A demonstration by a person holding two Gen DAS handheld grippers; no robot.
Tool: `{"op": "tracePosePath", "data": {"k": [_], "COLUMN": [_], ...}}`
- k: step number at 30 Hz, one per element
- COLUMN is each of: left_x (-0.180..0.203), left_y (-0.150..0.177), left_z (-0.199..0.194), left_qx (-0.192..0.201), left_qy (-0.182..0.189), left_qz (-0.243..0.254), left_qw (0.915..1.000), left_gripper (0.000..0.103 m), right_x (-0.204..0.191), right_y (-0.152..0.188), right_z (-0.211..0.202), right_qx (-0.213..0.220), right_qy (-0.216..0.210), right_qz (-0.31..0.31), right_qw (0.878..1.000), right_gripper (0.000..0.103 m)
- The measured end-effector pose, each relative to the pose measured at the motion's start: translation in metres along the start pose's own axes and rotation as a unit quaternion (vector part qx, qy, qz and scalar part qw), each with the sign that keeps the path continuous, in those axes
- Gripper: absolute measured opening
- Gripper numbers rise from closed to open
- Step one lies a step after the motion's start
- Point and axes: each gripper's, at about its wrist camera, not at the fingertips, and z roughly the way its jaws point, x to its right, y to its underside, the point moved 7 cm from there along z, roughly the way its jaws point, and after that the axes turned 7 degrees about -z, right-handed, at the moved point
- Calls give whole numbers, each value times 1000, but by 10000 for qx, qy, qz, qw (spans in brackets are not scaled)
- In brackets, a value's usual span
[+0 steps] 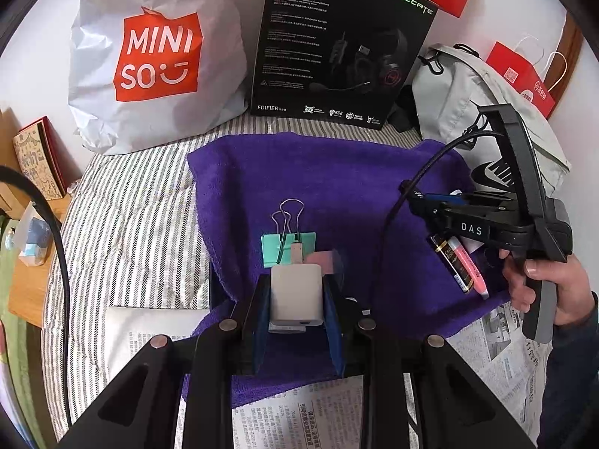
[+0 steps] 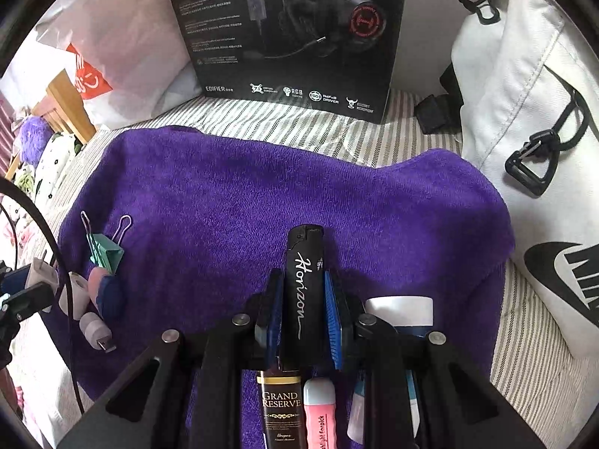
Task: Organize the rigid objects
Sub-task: 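Set the adapter on the towel with the left gripper while the right sets the case beside the pen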
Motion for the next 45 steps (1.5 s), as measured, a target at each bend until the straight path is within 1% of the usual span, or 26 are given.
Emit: {"op": "tracePosePath", "data": {"k": [3,8,11,19,25,29,34,40,45], "left_x": [2,4,4,6,23,42,68,86,92], "left_y": [0,1,1,2,4,3,3,5,7], "left_z": [1,4,3,-6,-7,-1,16,43,61], "left_qx": [-15,-82,-85,-52,-57,-99,-239,-461,-597], "left_qy": [19,-8,-40,-120,-59,-3,224,294,208], "left_qz": [14,36,59,74,193,382,546,659,688], "left_qw": [10000,10000,9999,9999,9998,9992,9980,9963,9956], "left_gripper": [26,26,26,26,26,26,26,26,26], "right_x": [-1,0,1,-3,-7,-6,-2,11,25], "right_y": [1,5,8,24,43,56,74,102,126], "right_z": [2,-2,-10,-38,-59,-71,-81,-96,-100], "right_qx": [-26,-47,6,150,247,303,340,327,275], "right_qy": [16,5,76,71,56,22,25,0,51], "right_qz": [-81,-40,-70,-153,-171,-106,-39,113,267], "right_qw": [10000,10000,9999,9997,9995,9995,9994,9994,9993], "right_gripper": [22,23,23,23,23,23,23,23,23]}}
